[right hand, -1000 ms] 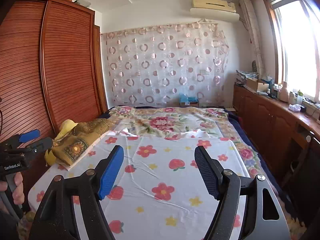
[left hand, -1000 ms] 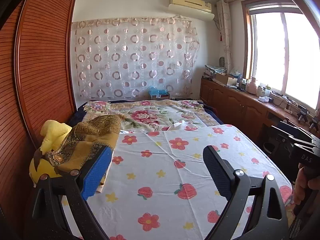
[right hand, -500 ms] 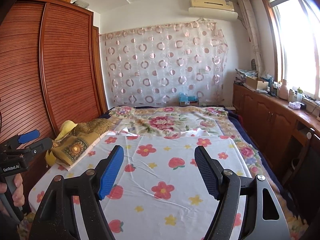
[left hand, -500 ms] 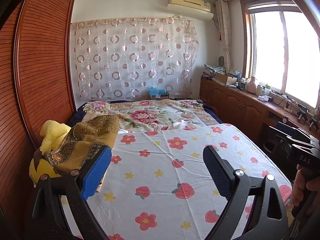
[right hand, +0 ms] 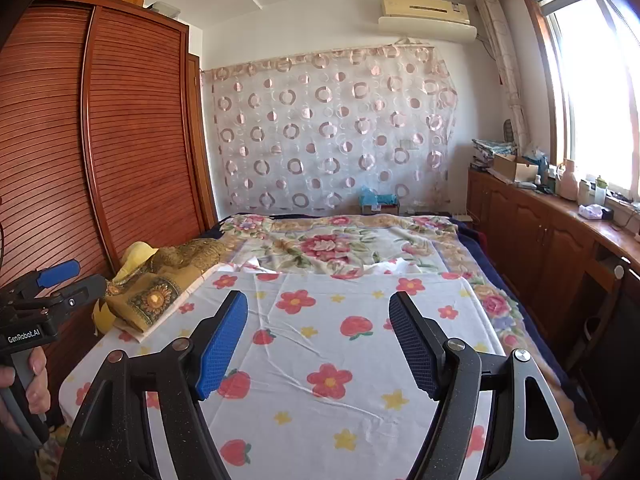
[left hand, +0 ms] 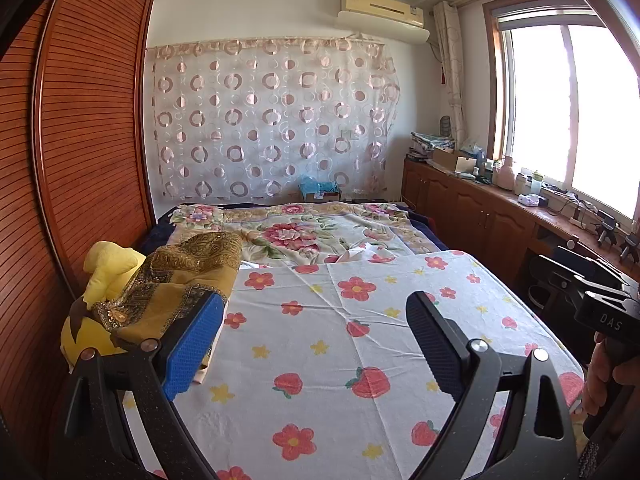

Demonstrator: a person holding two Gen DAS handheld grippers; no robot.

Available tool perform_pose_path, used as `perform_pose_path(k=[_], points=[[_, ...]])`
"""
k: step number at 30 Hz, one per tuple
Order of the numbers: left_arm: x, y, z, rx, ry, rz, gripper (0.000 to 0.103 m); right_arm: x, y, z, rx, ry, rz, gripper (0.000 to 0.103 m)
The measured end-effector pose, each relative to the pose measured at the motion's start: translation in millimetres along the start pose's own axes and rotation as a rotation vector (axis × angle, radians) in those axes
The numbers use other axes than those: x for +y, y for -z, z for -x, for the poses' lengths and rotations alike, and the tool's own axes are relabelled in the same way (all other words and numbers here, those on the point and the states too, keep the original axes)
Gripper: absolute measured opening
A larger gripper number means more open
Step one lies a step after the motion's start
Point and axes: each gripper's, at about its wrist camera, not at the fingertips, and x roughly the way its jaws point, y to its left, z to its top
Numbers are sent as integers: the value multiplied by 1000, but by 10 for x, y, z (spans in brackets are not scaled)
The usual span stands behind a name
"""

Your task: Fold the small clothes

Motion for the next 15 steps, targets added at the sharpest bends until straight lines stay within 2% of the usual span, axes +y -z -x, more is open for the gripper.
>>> perform_pose_path(k=[15], points=[[-18, -1, 17, -5, -3, -3, 93, -83, -17, 16, 2, -5, 6, 75]])
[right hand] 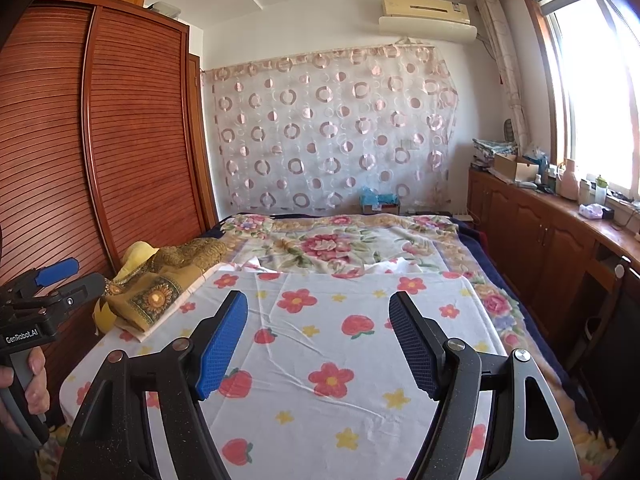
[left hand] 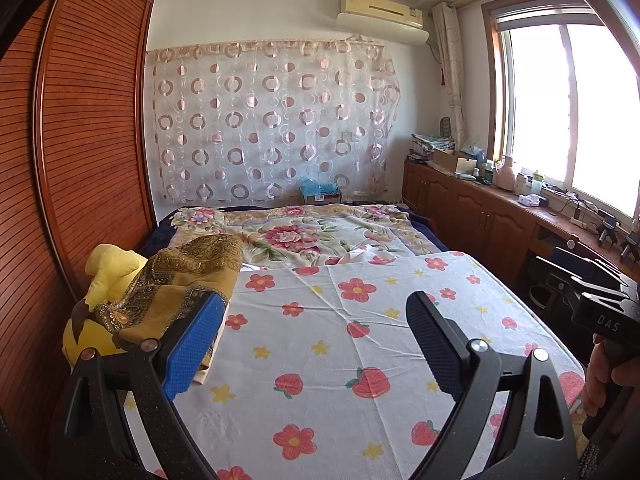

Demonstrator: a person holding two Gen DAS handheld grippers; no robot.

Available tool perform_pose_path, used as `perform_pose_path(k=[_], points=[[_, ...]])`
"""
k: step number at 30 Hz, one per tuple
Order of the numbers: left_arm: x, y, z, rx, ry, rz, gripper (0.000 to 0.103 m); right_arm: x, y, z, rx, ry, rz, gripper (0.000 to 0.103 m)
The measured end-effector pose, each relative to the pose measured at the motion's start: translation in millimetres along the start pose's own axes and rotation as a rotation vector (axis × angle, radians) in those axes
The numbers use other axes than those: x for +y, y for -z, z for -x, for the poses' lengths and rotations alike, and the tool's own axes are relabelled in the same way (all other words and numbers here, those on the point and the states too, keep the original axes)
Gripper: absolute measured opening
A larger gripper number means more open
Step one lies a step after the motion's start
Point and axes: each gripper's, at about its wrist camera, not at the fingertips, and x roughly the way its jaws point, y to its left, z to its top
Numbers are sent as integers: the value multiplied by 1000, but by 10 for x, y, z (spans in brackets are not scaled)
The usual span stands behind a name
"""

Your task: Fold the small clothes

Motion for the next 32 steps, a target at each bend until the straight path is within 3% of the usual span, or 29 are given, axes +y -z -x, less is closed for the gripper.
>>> perform_pose_path(k=[32], points=[[17, 39, 1, -7, -3, -4, 93, -18, -12, 29, -2, 2, 0, 75]])
